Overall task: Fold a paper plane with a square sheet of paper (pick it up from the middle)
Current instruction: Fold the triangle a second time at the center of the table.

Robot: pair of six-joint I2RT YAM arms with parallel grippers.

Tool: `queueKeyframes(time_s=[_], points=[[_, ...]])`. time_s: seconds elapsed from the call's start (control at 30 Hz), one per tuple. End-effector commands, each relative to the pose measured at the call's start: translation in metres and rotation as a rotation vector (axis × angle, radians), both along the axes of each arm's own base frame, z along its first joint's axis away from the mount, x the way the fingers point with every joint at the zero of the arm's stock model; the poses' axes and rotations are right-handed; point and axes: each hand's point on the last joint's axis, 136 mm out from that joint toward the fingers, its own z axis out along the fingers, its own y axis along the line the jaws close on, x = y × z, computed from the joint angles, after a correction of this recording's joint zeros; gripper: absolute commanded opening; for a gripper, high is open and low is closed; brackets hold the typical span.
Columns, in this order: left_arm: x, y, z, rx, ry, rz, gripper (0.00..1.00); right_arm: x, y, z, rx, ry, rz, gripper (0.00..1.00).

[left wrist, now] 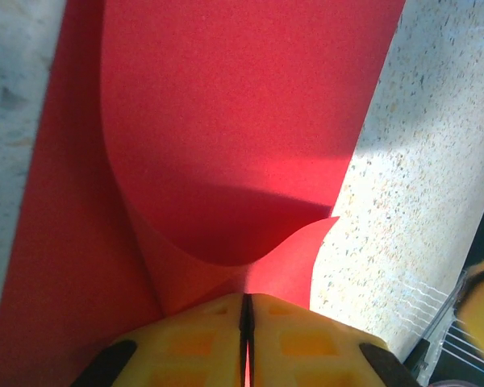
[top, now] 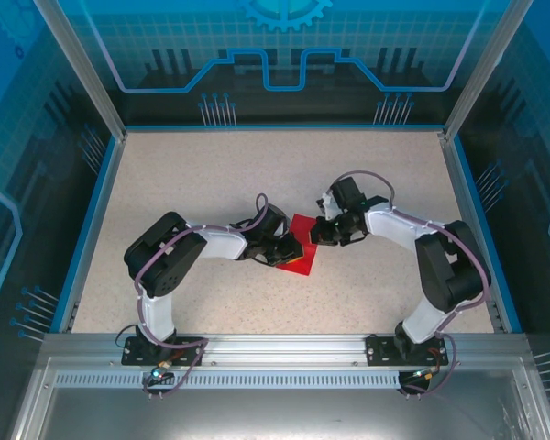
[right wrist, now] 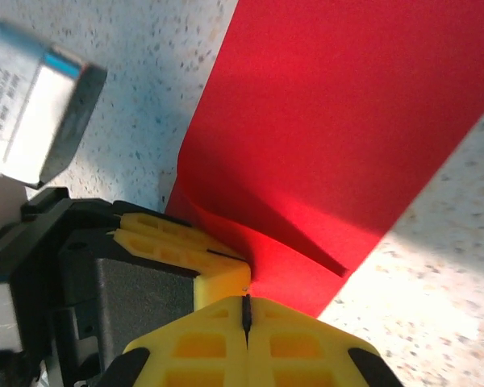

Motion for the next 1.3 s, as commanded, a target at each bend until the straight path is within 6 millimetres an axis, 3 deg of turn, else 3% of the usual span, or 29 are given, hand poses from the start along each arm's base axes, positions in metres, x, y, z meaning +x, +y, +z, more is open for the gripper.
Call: queueKeyframes(time_s=[0.0,0.5,0.8,1.03,1.27], points=[[-0.016,0.023,-0.030,0.120,0.077,0.025,0.11,-0.006,0.012,-0.009,0.015,0.040,0.026,0.04],[-0.013,0.020,-0.021,0.109,0.063,0.024,0.08,-0.013,0.003,-0.052,-0.077,0.125,0.045,0.02],[0.013,0.007,0.022,0.076,-0.084,-0.017,0.11,-0.023,-0.018,-0.069,-0.186,0.146,0.059,0.02],[0.023,0.010,0.010,0.124,-0.088,-0.026,0.11,-0.024,-0.022,-0.074,-0.209,0.158,0.066,0.01],[0.026,0.025,-0.008,0.203,-0.047,0.012,0.10,-0.025,-0.028,-0.079,-0.244,0.168,0.064,0.01]])
